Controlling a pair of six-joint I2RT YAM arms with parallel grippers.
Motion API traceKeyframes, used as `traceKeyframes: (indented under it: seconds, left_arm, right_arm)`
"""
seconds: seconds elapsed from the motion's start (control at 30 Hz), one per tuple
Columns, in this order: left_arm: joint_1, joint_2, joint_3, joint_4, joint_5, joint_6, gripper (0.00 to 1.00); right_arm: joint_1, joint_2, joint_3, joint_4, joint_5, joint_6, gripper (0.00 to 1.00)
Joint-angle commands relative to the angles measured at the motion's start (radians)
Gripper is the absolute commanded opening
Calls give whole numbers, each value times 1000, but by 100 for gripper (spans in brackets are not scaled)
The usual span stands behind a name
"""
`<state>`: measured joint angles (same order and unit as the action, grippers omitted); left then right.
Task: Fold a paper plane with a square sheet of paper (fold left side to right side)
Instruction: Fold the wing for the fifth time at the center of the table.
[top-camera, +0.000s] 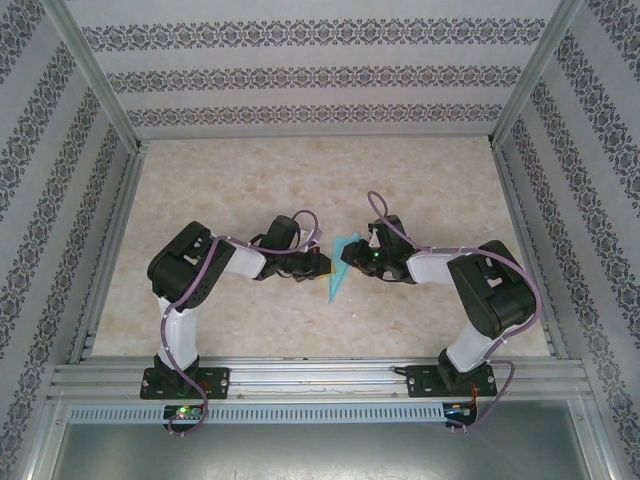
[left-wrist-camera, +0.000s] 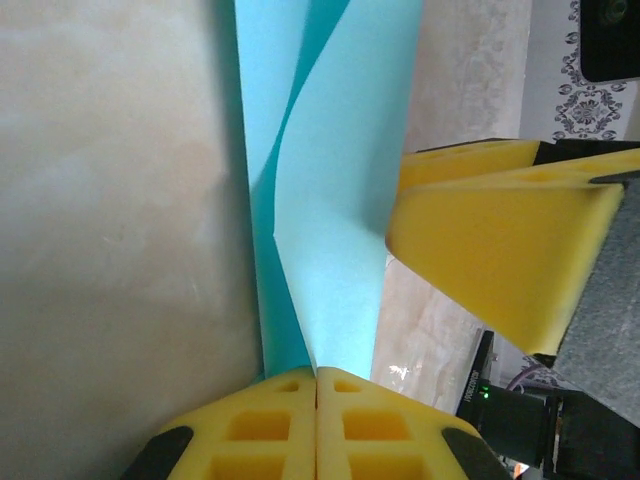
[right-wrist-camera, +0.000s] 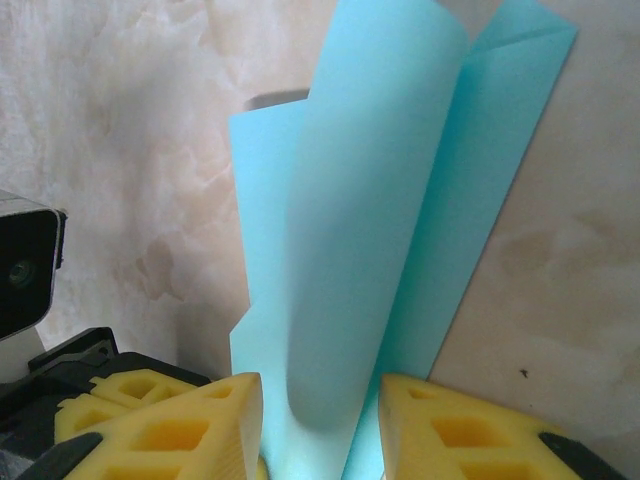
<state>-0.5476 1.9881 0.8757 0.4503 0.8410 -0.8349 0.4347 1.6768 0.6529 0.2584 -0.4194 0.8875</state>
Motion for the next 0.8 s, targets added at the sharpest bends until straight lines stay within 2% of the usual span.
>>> traceKeyframes:
  seconds: [0.0,0.77]
  left_arm:
    - [19,21,24,-70,-24,56,6]
    - [31,89,92,-210,-84,87,2]
  right_arm:
    - [26,72,10,13,25,-26,38]
    - [22,5,10,3,13,-29,38]
